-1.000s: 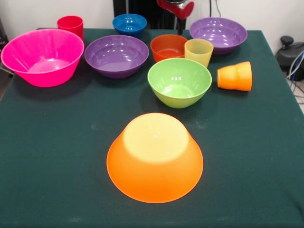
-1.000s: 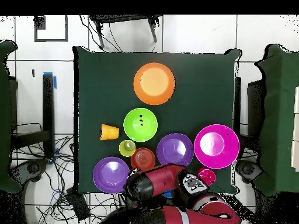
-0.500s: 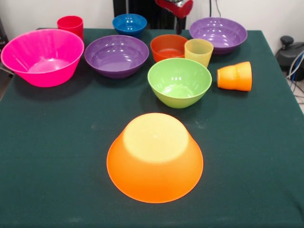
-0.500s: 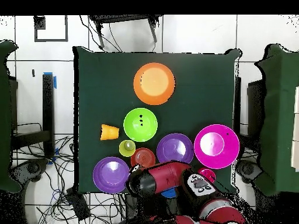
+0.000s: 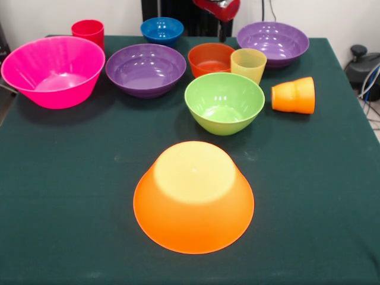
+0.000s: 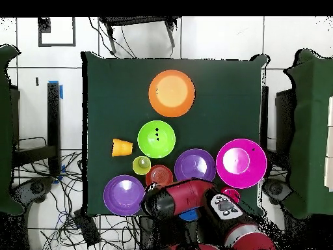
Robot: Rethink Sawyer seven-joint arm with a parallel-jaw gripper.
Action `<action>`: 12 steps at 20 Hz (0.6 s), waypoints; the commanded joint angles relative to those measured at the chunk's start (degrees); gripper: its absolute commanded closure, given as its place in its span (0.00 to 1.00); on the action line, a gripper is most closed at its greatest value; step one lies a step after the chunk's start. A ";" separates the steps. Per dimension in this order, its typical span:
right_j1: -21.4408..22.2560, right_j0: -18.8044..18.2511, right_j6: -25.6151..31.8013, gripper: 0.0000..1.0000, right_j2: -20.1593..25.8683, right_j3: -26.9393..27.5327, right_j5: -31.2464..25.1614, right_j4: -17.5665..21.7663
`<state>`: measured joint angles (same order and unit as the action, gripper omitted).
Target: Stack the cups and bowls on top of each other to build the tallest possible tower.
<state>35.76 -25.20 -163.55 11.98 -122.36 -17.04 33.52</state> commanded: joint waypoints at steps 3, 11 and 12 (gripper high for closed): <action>-2.70 3.06 5.05 0.00 0.10 7.88 -1.55 4.38; -4.32 4.67 2.84 0.00 -2.34 9.83 2.23 5.86; -4.39 4.77 2.73 0.00 -2.40 9.80 2.37 5.94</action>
<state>35.18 -22.18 -163.55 9.79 -119.09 -17.04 35.84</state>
